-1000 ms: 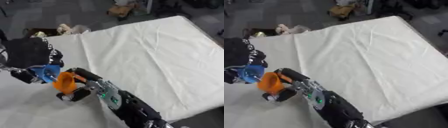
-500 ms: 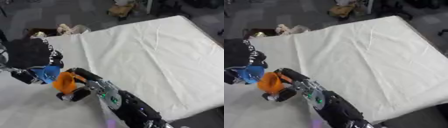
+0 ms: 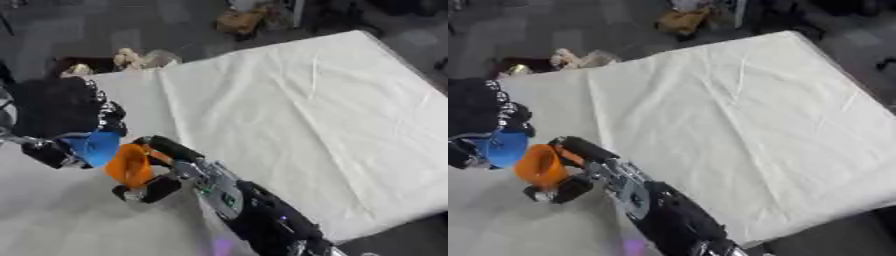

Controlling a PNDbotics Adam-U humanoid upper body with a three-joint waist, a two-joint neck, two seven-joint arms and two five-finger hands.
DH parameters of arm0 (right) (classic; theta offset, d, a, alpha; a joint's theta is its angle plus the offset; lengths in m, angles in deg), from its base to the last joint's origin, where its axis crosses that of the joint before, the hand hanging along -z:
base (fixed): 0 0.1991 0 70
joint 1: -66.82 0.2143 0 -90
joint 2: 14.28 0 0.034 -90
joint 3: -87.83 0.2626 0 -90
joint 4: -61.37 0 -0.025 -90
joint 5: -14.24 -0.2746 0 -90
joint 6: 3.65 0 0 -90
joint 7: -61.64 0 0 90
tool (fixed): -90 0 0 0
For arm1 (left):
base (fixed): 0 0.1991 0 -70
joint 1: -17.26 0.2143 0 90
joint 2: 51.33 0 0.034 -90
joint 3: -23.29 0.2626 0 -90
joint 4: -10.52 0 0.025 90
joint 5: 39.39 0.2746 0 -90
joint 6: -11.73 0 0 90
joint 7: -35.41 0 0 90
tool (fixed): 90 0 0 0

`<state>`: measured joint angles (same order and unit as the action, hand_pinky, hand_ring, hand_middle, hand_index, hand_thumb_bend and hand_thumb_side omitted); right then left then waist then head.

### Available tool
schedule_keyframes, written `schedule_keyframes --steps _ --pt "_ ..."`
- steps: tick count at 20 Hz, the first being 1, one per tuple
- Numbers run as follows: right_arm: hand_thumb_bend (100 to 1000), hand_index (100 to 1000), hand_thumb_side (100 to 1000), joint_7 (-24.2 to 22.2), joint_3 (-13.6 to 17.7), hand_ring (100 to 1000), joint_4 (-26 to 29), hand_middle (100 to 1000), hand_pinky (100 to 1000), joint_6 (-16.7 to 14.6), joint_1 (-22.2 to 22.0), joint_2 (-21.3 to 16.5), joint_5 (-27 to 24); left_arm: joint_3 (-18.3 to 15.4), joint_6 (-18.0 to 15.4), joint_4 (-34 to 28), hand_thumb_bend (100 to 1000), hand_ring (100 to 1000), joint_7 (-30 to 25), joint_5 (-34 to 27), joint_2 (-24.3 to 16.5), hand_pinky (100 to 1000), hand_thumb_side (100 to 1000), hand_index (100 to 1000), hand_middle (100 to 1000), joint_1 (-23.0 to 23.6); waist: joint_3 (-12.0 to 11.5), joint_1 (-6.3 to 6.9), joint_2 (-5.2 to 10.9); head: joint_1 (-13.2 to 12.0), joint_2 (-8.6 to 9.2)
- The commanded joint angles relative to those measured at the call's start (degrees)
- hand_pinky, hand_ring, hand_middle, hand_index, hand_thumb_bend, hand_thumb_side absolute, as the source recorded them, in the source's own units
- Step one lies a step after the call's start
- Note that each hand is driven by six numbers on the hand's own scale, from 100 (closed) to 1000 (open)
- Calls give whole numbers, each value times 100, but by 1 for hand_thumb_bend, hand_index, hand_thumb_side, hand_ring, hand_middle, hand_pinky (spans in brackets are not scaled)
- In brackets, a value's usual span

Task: Pour the contents of one cup into another cup.

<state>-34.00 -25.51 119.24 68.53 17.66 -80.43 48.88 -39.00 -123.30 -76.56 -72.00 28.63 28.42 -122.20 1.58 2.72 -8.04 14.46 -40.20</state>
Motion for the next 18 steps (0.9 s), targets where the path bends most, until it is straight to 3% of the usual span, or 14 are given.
schedule_keyframes --steps 1,18 --pt "100 388 326 21 9 834 103 252 858 13 89 70 1 -15 -68 -31 468 100 -40 22 -107 100 235 664 100 -96 -1 15 112 15 26" --pt "100 387 322 36 3 833 132 251 857 44 99 78 -5 7 -108 -48 499 100 -22 166 -117 100 242 661 100 -114 -8 26 122 24 36"
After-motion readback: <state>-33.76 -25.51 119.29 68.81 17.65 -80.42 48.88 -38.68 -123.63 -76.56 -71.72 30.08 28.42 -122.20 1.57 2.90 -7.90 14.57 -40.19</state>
